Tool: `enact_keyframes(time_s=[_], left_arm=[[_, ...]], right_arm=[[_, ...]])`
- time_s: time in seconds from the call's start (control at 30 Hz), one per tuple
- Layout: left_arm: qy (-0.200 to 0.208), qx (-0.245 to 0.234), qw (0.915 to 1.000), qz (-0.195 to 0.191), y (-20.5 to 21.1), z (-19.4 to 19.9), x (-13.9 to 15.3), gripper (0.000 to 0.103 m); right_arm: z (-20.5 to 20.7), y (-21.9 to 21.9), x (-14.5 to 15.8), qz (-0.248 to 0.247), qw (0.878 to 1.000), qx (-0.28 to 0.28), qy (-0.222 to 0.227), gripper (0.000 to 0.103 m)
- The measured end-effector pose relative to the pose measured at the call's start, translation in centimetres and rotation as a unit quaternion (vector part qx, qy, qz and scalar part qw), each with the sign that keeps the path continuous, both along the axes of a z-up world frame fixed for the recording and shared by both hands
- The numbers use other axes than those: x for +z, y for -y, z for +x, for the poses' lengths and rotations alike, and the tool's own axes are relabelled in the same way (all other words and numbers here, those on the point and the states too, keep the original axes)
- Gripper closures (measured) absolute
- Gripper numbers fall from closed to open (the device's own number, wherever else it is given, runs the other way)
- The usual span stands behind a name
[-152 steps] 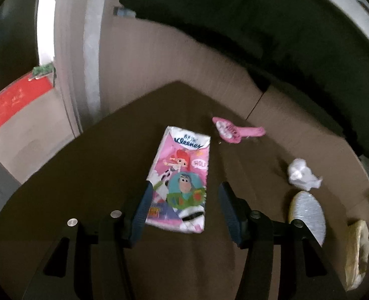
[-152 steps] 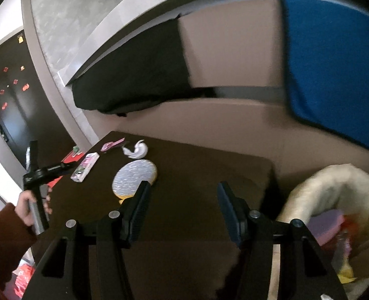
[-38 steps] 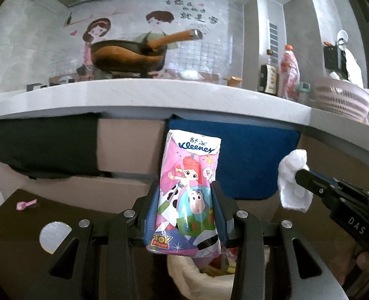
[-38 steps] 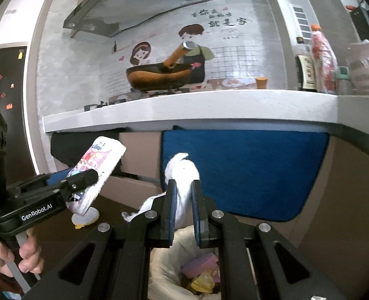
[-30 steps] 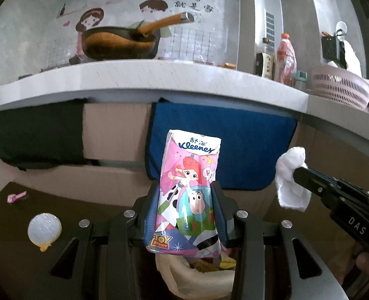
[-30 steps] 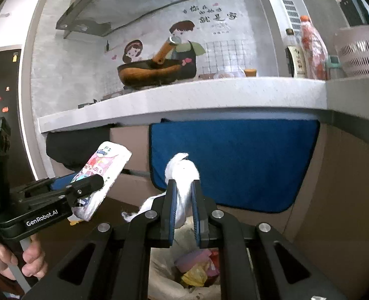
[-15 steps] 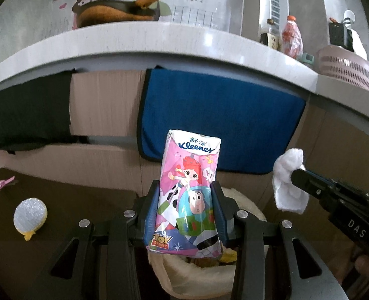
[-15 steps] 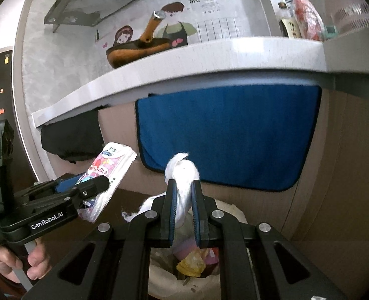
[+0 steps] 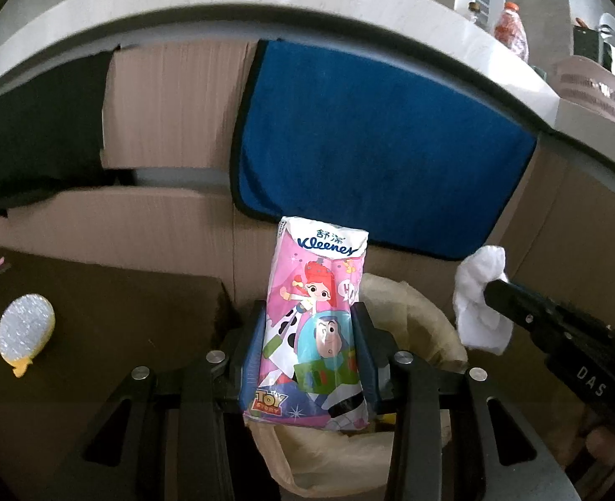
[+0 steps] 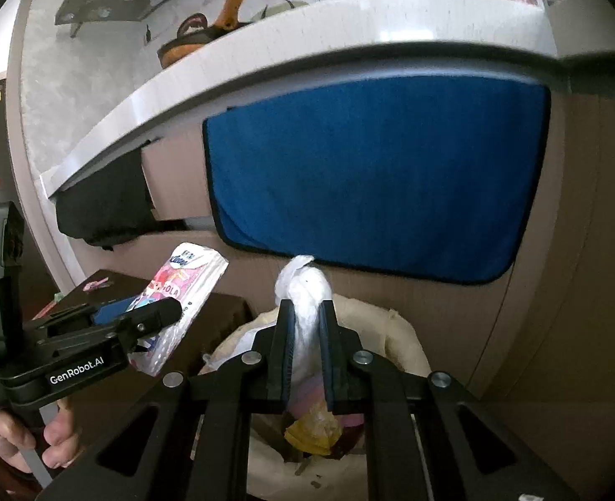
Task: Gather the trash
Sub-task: 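Lift and carry the Kleenex pack and white tissue over the bin with both tools, then open both tools to drop the Kleenex pack and tissue into the bin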
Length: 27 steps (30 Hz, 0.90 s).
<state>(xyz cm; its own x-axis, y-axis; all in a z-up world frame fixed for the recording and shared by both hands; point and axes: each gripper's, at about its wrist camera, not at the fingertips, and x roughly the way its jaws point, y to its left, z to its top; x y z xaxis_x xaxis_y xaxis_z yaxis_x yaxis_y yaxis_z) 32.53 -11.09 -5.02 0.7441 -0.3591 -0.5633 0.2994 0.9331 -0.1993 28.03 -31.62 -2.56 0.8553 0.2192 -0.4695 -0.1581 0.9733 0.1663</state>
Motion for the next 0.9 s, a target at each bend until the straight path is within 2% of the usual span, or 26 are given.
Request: enact_keyframes(time_s=[0.37, 0.47, 0.53, 0.57, 0.63, 0.73, 0.9], left_arm=[[-0.045, -0.027, 0.9986, -0.010, 0.7, 1.7, -2.4, 0.063], [-0.059, -0.045, 0.9969, -0.025, 0.7, 2.2, -3.1, 0.061], [-0.077, -0.060, 0.9942, -0.045, 0.4, 2.8, -3.7, 0.057], [-0.084, -0.067, 0.9926, -0.057, 0.3, 3.0, -3.9, 0.054], [-0.100, -0.079, 0.9888, -0.077, 0.0, 3.5, -4.2, 0.051], [-0.098, -0.078, 0.9899, -0.067, -0.4, 3.4, -3.9, 0.051], [-0.095, -0.051, 0.9909, -0.081, -2.6, 3.2, -2.9, 0.050]], right_arm=[[1.4, 0.6, -1.4, 0.015, 0.999, -0.006, -0.029, 0.092], [1.6, 0.9, -1.7, 0.022, 0.999, -0.009, -0.035, 0.092], [1.9, 1.1, -1.9, 0.030, 0.999, -0.013, -0.041, 0.092], [2.2, 1.3, -2.1, 0.036, 0.998, -0.013, -0.044, 0.088], [2.6, 1.5, -2.6, 0.050, 0.997, -0.014, -0.060, 0.087], [2.8, 1.7, -3.3, 0.057, 0.995, -0.027, -0.073, 0.062], [2.7, 1.8, -3.5, 0.063, 0.994, -0.042, -0.077, 0.061]])
